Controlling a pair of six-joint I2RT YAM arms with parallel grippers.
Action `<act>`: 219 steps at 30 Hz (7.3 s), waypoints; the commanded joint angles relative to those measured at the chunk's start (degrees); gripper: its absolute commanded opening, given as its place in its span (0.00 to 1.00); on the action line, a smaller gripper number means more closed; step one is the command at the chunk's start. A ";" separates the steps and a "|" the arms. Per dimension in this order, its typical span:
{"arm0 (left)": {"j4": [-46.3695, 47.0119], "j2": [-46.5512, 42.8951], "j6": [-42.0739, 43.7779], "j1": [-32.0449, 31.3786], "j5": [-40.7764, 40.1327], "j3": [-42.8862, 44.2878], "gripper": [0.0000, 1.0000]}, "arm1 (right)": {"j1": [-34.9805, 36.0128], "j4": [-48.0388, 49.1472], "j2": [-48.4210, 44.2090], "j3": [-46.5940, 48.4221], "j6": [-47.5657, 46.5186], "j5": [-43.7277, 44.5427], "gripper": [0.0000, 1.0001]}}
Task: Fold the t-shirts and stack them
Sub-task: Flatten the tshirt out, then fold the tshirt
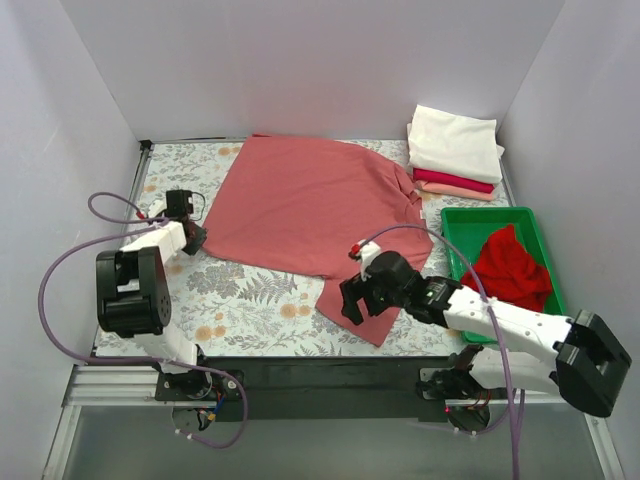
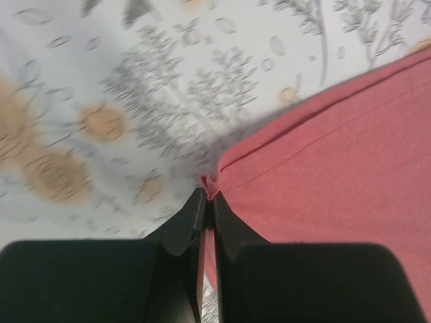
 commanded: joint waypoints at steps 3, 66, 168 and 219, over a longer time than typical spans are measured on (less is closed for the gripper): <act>-1.32 -10.96 -3.39 0.63 -7.78 -6.97 0.00 | 12.84 -12.86 9.16 2.06 9.44 11.88 0.88; 9.14 -27.85 10.41 0.55 14.89 13.20 0.00 | -25.03 0.84 8.21 37.99 -14.17 18.64 0.01; 26.63 4.95 14.45 0.90 15.86 6.41 0.00 | -34.88 5.06 30.10 31.44 -8.12 -2.98 0.01; 8.35 -12.72 12.26 3.45 16.72 -0.20 0.98 | -26.54 -10.95 7.86 13.40 -10.74 4.93 0.63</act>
